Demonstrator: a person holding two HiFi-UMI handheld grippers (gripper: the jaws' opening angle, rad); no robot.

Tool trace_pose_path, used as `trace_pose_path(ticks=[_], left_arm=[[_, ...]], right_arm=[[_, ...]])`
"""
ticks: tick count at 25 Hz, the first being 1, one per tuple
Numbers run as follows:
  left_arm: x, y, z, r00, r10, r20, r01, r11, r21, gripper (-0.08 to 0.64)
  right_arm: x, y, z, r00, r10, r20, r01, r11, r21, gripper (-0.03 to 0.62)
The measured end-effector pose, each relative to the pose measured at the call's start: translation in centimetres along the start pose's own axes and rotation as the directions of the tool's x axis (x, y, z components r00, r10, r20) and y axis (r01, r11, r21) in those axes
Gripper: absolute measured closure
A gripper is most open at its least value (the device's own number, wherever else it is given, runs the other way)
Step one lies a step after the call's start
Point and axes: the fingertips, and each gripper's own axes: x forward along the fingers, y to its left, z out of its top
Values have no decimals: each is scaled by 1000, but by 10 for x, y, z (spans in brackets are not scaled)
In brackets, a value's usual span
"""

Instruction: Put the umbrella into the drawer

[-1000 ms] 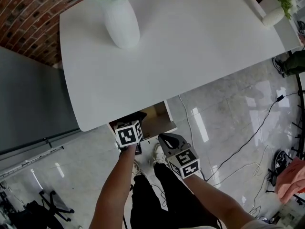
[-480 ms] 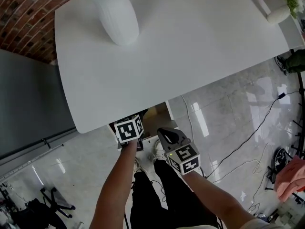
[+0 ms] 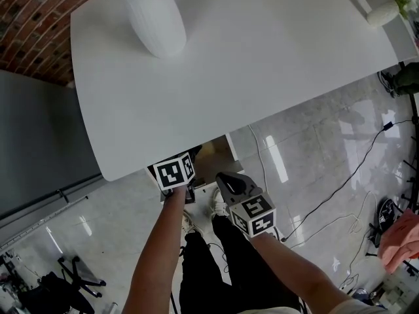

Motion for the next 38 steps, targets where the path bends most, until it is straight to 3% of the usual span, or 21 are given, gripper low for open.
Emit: trace_pose_path(ticks=[10, 14, 19, 23, 33, 38], left_arm=[[1, 1, -2, 999, 34, -18, -33, 999, 17, 288], [-1, -1, -2, 997, 83, -7, -82, 995, 63, 276], [-7, -2, -2, 996, 83, 19, -84, 992, 95, 242], [-19, 1, -1, 992, 119, 52, -126, 980, 152, 239], [-41, -7, -3, 993, 70, 98, -82, 989, 122, 239], [-67, -5, -6, 989, 80, 127, -97, 987, 131, 239]], right_arm=[[-19, 6, 7, 1000, -13, 27, 12, 1000, 11, 575], [-26, 9, 4, 999, -17, 35, 16, 1000, 18, 575], [-32, 13, 0, 999, -17, 39, 17, 1000, 15, 574], [-38, 17, -2, 999, -19, 43, 18, 1000, 12, 575], [-45, 35, -5, 999, -6, 46, 6, 1000, -11, 574], [-46, 53, -5, 999, 8, 40, -7, 1000, -30, 575]])
